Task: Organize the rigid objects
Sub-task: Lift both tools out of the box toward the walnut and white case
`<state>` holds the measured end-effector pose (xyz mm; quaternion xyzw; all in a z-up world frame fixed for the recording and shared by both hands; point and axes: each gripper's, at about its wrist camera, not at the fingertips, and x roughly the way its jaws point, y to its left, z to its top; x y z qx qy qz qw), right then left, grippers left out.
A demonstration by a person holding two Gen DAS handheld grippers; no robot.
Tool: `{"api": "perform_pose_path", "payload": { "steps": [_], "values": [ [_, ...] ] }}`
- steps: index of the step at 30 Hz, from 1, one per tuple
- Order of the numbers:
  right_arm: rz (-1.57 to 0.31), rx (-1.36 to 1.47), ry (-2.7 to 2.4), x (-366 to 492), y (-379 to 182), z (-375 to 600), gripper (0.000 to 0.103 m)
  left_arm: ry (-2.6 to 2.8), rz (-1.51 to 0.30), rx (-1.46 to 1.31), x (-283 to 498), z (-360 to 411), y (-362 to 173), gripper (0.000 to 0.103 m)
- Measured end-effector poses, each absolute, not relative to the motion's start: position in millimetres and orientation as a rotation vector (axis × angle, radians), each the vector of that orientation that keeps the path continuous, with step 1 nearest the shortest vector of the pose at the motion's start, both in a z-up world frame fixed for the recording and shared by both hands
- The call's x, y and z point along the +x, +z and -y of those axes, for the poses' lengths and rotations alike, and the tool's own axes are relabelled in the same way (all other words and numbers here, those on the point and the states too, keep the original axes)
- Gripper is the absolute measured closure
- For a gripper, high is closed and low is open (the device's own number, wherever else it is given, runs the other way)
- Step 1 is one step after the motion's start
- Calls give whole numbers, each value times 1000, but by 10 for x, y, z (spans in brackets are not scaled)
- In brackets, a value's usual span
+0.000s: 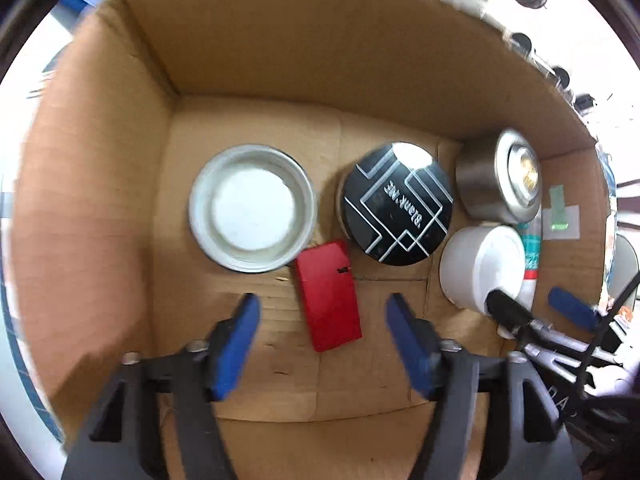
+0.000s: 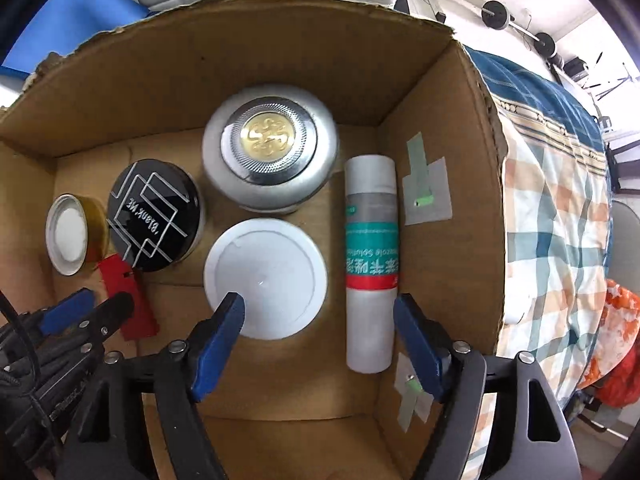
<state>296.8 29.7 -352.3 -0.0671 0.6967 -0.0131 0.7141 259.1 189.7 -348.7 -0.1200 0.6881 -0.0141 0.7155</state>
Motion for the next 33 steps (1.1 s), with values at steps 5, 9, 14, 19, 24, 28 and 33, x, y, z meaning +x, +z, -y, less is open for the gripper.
{"api": "perform_pose_path", "payload": {
  "steps": [5, 9, 14, 19, 24, 28, 33],
  "values": [
    [-1561, -68, 14, 2850, -3462, -266, 11, 11, -1474, -219, 2450, -1995, -3236, 14],
    [-1557, -41, 71, 2696, -3362, -264, 4, 30, -1434, -172, 2322, -2041, -3025, 7],
    [-1544, -1, 140, 2427, -3152, -278, 4, 50, -1378, -151, 2176, -2104, -2750, 0],
    [-1513, 4, 194, 2247, -2915, -198, 3, 55, -1326, -133, 2167, -2028, -2587, 0],
    [-1479, 15, 253, 2164, -2658, -173, 3, 63, -1279, -148, 2075, -1933, -2328, 0],
    [-1451, 35, 283, 2212, -2437, -121, 3, 65, -1231, -154, 2061, -1776, -2095, 0],
    [-1404, 100, 243, 2269, -2120, 297, 3, 17, -1183, -145, 2255, -1327, -1907, 0]
  ]
}}
